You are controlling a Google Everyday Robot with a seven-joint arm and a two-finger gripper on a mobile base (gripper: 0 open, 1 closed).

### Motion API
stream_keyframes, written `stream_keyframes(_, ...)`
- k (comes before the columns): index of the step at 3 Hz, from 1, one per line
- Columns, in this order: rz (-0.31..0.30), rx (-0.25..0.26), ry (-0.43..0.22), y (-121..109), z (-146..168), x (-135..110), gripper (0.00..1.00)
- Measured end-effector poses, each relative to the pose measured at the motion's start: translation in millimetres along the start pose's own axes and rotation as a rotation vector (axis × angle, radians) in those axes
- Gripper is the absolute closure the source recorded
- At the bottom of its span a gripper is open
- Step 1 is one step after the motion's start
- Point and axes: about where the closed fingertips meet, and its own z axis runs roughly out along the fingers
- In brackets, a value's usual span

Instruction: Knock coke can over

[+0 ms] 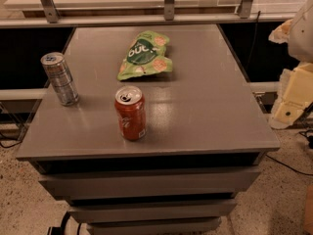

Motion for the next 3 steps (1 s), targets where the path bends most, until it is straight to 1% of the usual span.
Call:
stream_keyframes(1,0.0,0.0,0.0,0,0,0,0.0)
stream_keyframes(2,0.006,-0.001,-0.023,1,1,-2,0.0)
stream_keyframes(3,0.015,-0.035,-0.127,9,15,-15,0.0)
